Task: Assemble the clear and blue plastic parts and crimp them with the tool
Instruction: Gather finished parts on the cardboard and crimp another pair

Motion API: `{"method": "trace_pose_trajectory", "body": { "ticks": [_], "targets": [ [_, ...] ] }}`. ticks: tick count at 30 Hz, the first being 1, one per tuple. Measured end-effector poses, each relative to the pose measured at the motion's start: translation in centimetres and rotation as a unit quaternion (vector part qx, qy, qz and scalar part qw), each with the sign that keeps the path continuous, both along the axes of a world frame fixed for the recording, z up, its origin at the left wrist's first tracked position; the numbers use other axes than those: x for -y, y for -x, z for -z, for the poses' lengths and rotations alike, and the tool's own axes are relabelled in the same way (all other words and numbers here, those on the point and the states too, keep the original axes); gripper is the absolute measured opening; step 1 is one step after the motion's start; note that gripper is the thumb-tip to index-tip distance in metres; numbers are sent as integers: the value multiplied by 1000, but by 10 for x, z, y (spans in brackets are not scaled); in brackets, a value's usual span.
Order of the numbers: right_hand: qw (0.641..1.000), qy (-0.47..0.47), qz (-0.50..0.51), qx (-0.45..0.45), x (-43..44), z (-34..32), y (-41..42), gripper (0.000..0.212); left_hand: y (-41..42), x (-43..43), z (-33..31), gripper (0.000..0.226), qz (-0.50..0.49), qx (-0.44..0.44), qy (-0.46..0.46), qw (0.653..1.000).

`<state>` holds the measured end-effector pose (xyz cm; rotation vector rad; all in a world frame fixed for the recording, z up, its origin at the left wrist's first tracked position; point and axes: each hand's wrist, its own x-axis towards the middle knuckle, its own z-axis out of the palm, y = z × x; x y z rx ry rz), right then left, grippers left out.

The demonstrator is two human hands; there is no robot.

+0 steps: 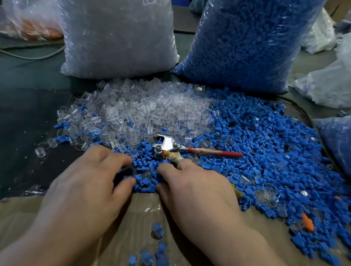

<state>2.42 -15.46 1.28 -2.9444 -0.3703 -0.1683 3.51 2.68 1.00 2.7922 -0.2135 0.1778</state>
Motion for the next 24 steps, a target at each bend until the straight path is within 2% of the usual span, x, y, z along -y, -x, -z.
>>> {"method": "trace_pose_trajectory", "body": {
  "ticks": [5, 9, 14, 19, 21, 24],
  "targets": [
    [1000, 12, -10, -26, -2, -2, 0, 10, -3, 11, 4, 33, 35, 11, 19, 999],
    [1000, 0, -2, -23, -3, -4, -1, 6, -4, 16, 3, 42, 25, 17, -4, 1000],
    [1000, -11, -2, -18, -3, -3, -1, 25, -6, 27, -3, 19, 0, 5, -24, 1000],
    [999, -24, 6, -28, -2, -4, -1, 18, -16, 38, -6, 16, -31, -30, -31, 999],
    [999, -25, 5, -27, -2, -4, -2, 12, -14, 39, -6, 12, -46, -19, -5, 999],
    [1000, -24, 3, -20, -1, -5, -3, 1, -10, 35, -3, 6, -62, -9, 105, 992]
  ]
}}
